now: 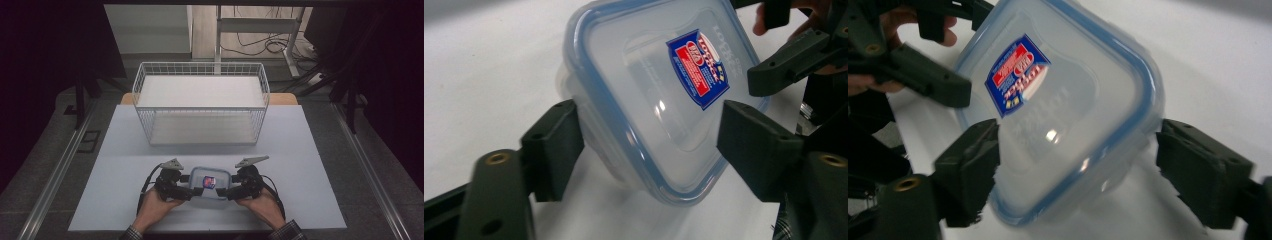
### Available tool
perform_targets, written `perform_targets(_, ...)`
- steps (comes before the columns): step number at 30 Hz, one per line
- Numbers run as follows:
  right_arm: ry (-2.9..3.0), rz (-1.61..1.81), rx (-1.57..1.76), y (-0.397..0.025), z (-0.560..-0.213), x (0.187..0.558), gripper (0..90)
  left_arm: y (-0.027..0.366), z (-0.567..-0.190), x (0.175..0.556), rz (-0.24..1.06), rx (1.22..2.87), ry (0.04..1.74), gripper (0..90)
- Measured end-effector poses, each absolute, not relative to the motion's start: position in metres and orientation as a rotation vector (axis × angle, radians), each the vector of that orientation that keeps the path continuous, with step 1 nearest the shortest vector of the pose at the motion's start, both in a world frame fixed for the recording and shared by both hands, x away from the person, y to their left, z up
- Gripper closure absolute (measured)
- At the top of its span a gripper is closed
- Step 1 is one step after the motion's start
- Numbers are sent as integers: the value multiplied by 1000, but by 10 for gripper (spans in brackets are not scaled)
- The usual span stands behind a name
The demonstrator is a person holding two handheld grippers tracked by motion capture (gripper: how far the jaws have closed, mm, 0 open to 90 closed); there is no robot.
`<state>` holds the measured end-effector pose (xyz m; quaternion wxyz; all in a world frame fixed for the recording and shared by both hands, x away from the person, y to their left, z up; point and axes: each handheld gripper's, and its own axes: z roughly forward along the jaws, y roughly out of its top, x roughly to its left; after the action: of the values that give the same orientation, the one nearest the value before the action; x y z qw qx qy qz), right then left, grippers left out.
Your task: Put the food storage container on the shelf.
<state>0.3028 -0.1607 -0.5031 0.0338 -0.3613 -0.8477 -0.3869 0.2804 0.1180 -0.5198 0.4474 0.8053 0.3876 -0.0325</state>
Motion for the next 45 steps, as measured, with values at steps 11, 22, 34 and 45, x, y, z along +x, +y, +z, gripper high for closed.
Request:
perform_targets(11,-2487,-1306,-1120,-184,-496,293,580,135,-518,268,-147,1941,955,496)
perform_targets(22,-2395,-1311,-1153,-189,-504,295,639,148,-525,264,-159,1849,934,562)
perform_targets(34,-2423,-1317,-1148,-190,-500,296,679,151,-525,264,-169,1810,964,615)
perform_targets(45,-2456,-1317,-1189,-187,-498,286,703,150,-529,250,-203,1787,1029,607)
